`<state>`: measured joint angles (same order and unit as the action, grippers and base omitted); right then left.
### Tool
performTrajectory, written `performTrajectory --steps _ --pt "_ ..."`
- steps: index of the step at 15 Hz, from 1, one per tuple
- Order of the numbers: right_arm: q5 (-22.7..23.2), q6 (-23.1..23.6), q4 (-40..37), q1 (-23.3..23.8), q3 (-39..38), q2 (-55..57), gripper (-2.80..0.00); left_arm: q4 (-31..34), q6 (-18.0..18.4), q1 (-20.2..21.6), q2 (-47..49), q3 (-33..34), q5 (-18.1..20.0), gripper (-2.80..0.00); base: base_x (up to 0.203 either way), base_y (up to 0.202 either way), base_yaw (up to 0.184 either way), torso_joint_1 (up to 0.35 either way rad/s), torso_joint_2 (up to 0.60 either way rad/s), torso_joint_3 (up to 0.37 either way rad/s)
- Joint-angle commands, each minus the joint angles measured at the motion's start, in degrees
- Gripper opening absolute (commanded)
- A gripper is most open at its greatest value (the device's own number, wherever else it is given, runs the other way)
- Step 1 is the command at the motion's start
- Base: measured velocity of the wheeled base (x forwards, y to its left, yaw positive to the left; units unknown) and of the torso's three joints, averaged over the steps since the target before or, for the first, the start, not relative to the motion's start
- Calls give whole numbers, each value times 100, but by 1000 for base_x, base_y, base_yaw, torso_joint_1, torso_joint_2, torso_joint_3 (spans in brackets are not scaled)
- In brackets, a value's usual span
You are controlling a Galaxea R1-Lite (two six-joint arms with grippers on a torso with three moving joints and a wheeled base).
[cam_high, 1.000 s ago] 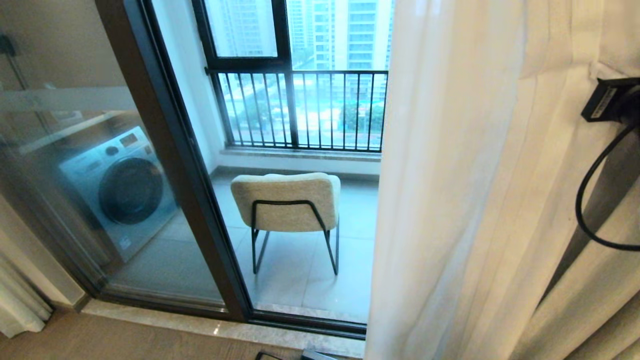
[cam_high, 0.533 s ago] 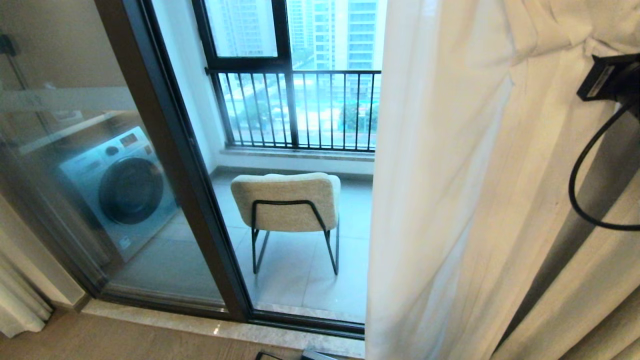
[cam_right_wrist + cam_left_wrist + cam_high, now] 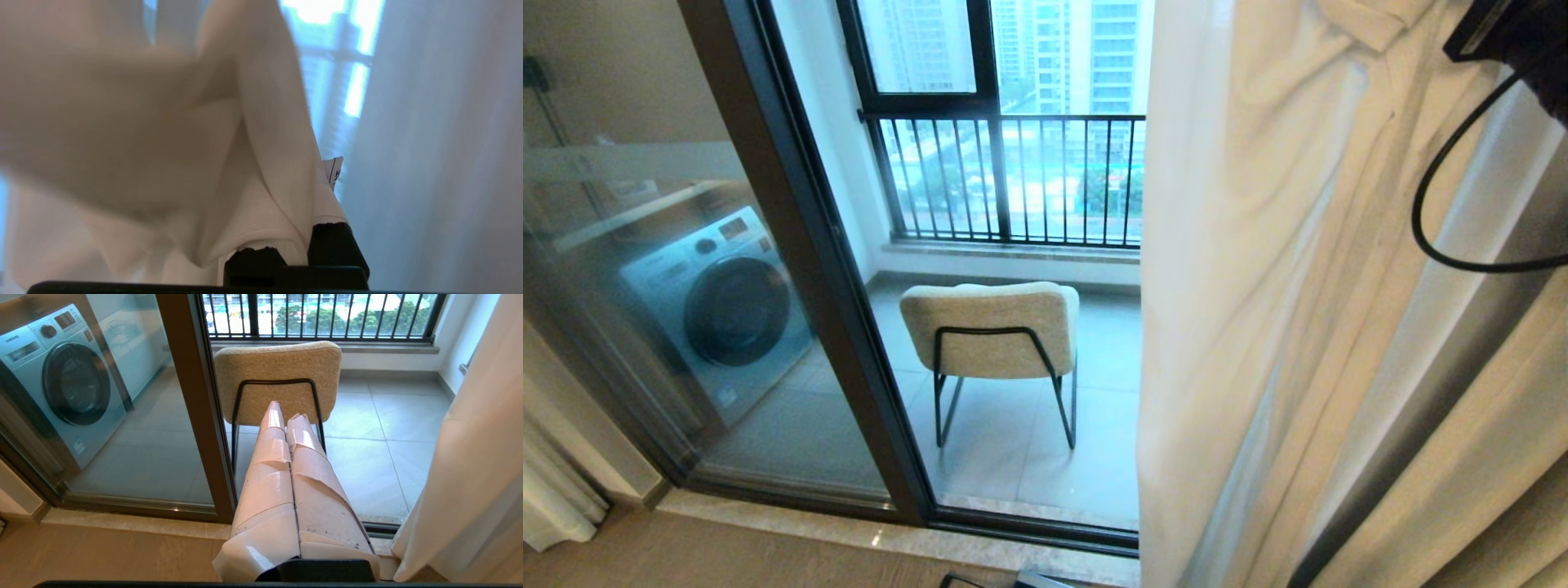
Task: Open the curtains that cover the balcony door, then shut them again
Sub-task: Pull the inner curtains open on both sides
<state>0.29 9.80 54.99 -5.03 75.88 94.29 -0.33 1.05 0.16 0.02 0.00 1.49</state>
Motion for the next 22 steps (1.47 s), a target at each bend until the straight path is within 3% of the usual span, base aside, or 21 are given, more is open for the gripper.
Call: performTrajectory --steps 1,5,16,19,22 --pt "106 -61 3 153 527 369 -280 -2 1 2 -2 0 1 -280 0 0 0 0 0 0" --pt "128 -189 -131 1113 889 487 -280 -2 1 2 -2 0 1 -280 0 0 0 0 0 0" --pt "527 -840 -251 4794 1129 968 -280 -2 1 2 -2 0 1 -280 0 0 0 0 0 0" --pt "865 -914 -235 5569 1236 1251 -280 -2 1 2 -2 0 1 -280 0 0 0 0 0 0" --pt "928 -971 -243 6002 1533 1511 -280 -2 1 2 -2 0 1 -280 0 0 0 0 0 0"
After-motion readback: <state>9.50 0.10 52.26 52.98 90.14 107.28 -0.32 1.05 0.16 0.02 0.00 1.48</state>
